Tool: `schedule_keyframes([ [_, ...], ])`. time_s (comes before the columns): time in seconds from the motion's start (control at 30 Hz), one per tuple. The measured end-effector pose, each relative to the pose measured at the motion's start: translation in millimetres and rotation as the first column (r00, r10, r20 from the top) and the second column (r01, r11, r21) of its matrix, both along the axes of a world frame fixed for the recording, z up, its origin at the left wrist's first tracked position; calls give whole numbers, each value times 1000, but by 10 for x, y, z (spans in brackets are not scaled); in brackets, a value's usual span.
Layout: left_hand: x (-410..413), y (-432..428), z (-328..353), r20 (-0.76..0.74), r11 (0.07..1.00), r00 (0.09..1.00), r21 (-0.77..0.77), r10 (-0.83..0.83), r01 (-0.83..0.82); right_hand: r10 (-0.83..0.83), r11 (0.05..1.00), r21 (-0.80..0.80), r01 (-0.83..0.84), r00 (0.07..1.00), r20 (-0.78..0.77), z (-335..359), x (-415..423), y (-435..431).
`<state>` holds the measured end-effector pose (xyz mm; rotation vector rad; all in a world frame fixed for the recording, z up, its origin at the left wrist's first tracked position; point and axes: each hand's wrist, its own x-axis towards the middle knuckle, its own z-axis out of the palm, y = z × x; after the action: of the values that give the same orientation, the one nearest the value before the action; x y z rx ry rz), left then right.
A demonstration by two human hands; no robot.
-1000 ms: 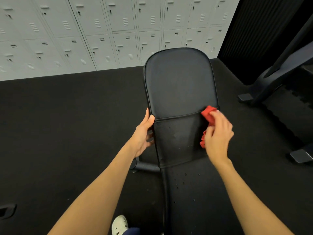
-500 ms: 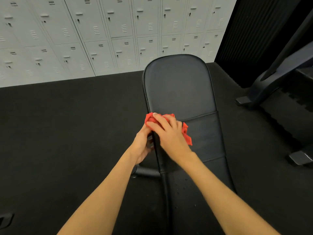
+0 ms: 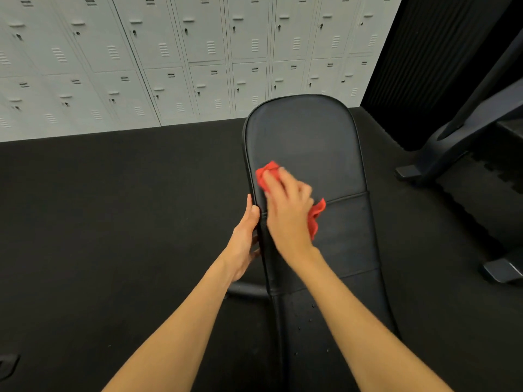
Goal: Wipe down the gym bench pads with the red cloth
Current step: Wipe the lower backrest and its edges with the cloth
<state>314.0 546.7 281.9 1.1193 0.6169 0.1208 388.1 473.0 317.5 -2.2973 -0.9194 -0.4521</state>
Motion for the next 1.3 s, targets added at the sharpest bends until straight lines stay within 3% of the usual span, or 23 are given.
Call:
schedule_keyframes([
  [0.1, 18, -39, 20, 44, 986, 996, -147, 80, -73, 300, 924, -200, -326, 942, -150, -109, -121, -107],
  [0.17, 10, -46, 70, 43, 986, 996, -150, 73, -66, 380, 894, -209, -397, 918, -116, -29, -12, -242],
  [0.23, 9, -25, 92, 13, 994, 999, -96, 51, -50, 325, 942, -81, -325, 946, -16, 165, 245, -249],
  [0.3, 11, -23, 88, 11, 996, 1000, -84, 14, -13, 160, 986, 42, -159, 987, -31, 395, 552, -158],
  [0.4, 8, -55, 96, 47, 998, 998, -54, -32, 34, -53, 989, -138, 53, 999, 1, 523, 929, 12],
  [0.47, -1, -54, 95, 46, 999, 999, -45, -26, 28, -21, 988, -151, 20, 1000, -8, 530, 1045, 99],
  [0.63, -6, -52, 52, 56, 998, 998, -62, 13, -9, -35, 999, -9, 35, 999, -8, 677, 1102, 518],
  [0.73, 5, -66, 28, 70, 998, 997, -64, 35, -30, 118, 992, -58, -113, 990, 79, 695, 949, 659],
  [0.83, 12, -91, 12, 54, 999, 998, -32, 38, -36, 346, 934, -183, -307, 904, 252, 565, 723, 645],
  [0.93, 29, -122, 26, 49, 998, 998, 48, 35, -37, 629, 757, -527, -386, 648, 429, 437, 617, 600],
  [1.0, 40, -130, 42, 41, 995, 997, 80, 60, -63, 694, 709, -548, -443, 573, 436, 499, 736, 604],
  [1.07, 37, -129, 45, 22, 993, 996, 71, 88, -89, 668, 740, -460, -491, 619, 414, 595, 905, 634],
  [1.17, 37, -117, 31, 8, 994, 996, 67, 91, -91, 547, 835, -282, -472, 768, 334, 803, 1164, 682],
  [1.3, 25, -103, 9, 3, 995, 996, 58, 85, -85, 234, 972, -28, -232, 965, 121, 1033, 1641, 564],
])
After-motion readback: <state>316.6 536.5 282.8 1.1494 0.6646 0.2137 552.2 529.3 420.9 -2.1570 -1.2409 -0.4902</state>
